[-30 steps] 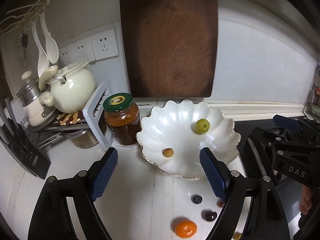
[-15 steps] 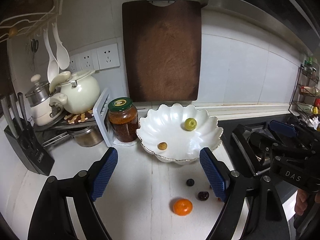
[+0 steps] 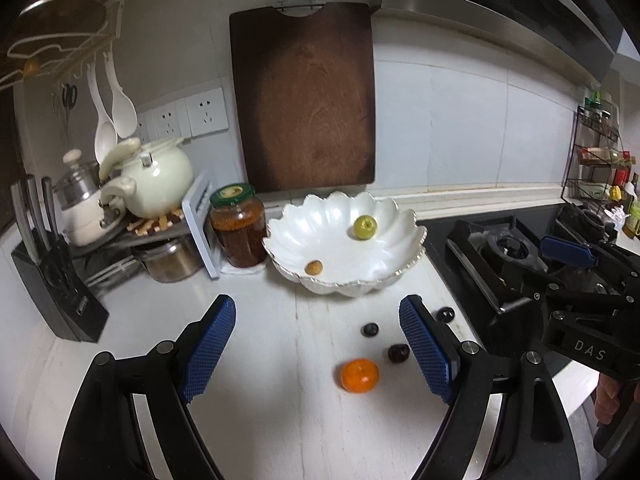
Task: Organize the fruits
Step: 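Withdraw both tools from the bowl toward the remaining fruits, then grasp the tangerine with the left tool while the right tool grasps a small brown fruit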
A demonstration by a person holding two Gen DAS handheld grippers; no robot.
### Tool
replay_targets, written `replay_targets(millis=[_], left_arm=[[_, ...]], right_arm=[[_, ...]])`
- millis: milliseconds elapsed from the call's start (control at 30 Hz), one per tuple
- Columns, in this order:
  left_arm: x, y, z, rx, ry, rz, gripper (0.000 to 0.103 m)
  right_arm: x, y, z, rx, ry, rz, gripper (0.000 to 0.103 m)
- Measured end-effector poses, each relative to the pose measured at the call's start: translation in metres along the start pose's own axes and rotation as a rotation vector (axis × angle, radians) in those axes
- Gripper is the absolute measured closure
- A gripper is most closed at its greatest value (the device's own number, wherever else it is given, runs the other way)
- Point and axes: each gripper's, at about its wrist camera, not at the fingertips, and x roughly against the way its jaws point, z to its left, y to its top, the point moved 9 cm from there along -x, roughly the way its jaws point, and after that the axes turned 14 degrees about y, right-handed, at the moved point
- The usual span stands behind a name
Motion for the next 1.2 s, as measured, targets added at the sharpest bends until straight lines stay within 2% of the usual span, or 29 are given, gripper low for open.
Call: replay_targets(millis=[167,400,567,967,1200], left_arm=[[-0.002,-0.018,-0.003,0.006,-0.025,0.017,0.019],[-0.013,-0.045,-0.012,-0.012,-0.058,0.066,0.019],[-0.02,-0.059,-0.017,-0.041,-0.049,0.074,0.019],[-0.044,-0.096,-0.031,-0.064,-0.093,0.15,0.019],[-0.06,-0.113,-0.043,-0.112,-0.097,0.163,0.022]], right_arm=[[0.0,-0.02,0.004,-0.029,0.017,0.026,0.039],[-0.013,-0.057,0.007,-0.076,0.051,0.109,0.039],[-0.021,-0.079,0.004,-0.098,0.047,0.152,0.039],[-0.035,-0.11,0.002,-0.087,0.03,0.204,0.039],[-0.049,-0.132,0.0,-0.083,0.032,0.239,0.04]])
